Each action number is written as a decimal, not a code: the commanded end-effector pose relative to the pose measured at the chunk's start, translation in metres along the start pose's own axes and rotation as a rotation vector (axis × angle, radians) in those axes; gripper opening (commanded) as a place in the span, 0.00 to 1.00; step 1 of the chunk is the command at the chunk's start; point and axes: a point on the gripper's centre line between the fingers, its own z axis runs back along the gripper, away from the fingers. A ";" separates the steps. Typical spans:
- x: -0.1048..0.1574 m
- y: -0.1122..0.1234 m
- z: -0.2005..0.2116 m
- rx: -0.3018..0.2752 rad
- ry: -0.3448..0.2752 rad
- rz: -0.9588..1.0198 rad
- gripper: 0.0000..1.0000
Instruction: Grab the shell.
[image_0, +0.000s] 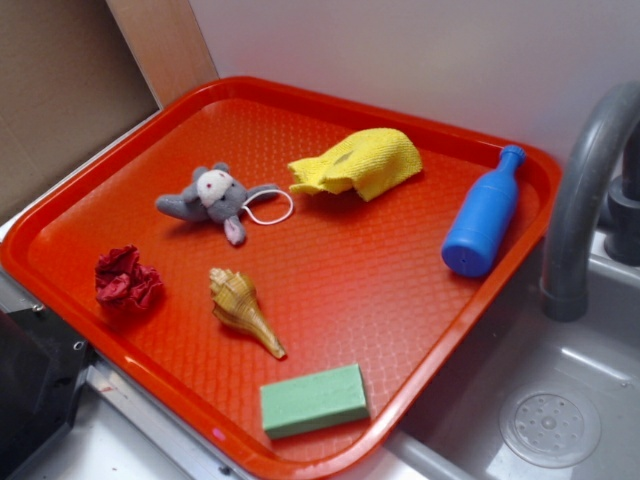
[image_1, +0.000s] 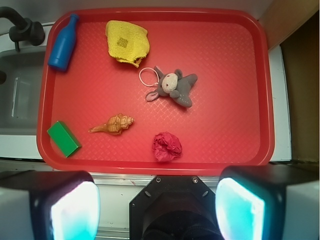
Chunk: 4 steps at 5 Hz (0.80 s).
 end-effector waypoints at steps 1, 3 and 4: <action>0.000 0.000 0.000 0.000 0.000 0.000 1.00; 0.013 -0.051 -0.015 -0.024 -0.035 0.169 1.00; 0.017 -0.071 -0.039 0.014 -0.118 0.356 1.00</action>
